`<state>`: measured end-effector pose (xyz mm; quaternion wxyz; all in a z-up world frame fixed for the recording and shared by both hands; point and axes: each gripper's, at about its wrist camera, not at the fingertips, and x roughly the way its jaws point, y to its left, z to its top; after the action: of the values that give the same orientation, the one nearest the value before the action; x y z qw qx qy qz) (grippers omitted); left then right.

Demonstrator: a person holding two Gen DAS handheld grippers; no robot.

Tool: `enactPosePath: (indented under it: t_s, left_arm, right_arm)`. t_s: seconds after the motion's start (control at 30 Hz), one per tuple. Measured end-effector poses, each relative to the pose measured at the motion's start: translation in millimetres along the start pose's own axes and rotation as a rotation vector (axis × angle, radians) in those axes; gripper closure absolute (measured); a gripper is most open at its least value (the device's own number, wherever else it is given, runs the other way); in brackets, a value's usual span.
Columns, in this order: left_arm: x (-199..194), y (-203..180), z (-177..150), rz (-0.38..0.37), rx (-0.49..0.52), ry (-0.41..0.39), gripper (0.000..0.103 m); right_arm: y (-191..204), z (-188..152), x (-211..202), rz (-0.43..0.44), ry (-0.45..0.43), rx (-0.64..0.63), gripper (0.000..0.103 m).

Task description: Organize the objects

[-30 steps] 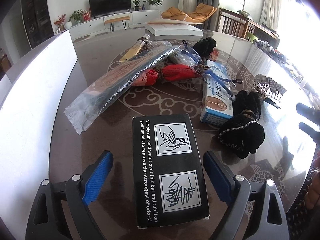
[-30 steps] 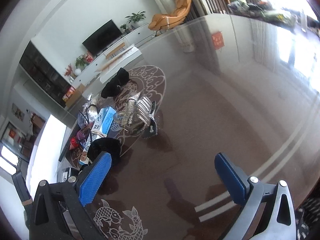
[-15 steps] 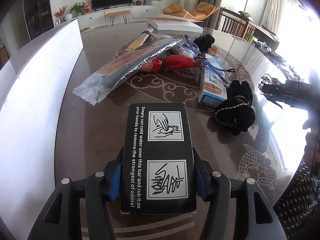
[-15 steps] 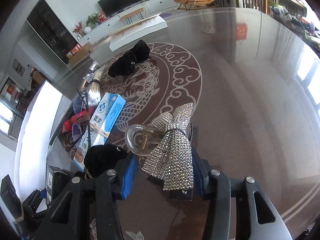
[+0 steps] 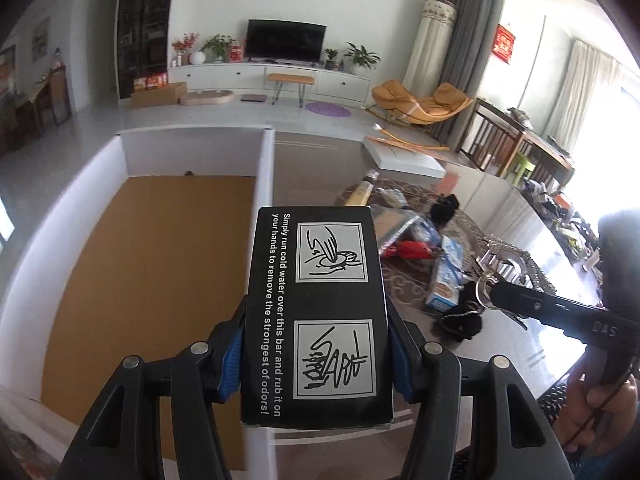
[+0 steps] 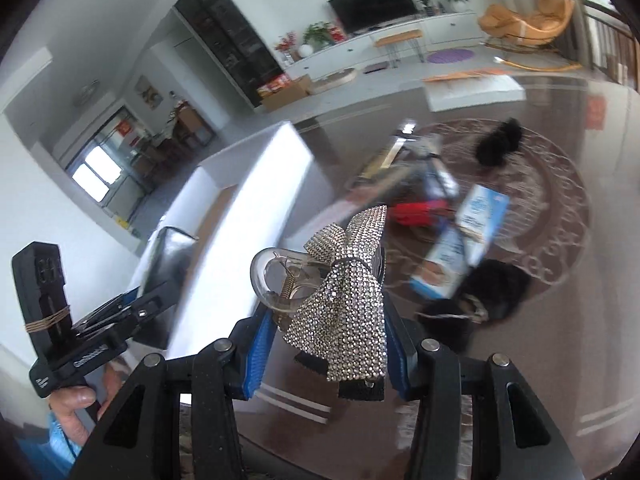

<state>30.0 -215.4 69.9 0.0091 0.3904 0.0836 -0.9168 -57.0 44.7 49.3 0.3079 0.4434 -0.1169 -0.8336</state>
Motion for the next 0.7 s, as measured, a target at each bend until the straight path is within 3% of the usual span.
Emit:
enactPosePath:
  t_s: [0.17, 0.27, 0.3, 0.37, 0.4, 0.47, 0.57, 0.7]
  left_arm:
    - [-8, 88, -6, 0.258, -0.094, 0.041, 0.045]
    - [-8, 133, -16, 0.327, -0.194, 0.07, 0.045]
    - [-7, 143, -18, 0.343, -0.22, 0.084, 0.044]
    - [-8, 155, -23, 0.377, -0.261, 0.087, 0.04]
    - [-9, 157, -24, 0.368, -0.273, 0.085, 0.037]
    - [-10, 149, -25, 0.332, -0.273, 0.063, 0.025]
    - [-11, 122, -19, 0.302, -0.238, 0.022, 0.02]
    - [-3, 57, -6, 0.083, -0.179, 0.002, 0.02]
  right_arm:
    - [120, 15, 52, 0.192, 0.103, -0.179, 0.054]
    - [169, 11, 92, 0.231, 0.182, -0.263, 0.053]
    - [178, 7, 107, 0.229, 0.216, -0.275, 0.051]
    - [187, 3, 132, 0.212, 0.267, -0.272, 0.03]
    - [185, 1, 140, 0.192, 0.268, -0.261, 0.02]
    - [170, 0, 141, 0.156, 0.237, -0.226, 0.019]
    - [135, -2, 125, 0.081, 0.165, -0.203, 0.015]
    - [60, -16, 89, -0.086, 0.078, -0.139, 0.008]
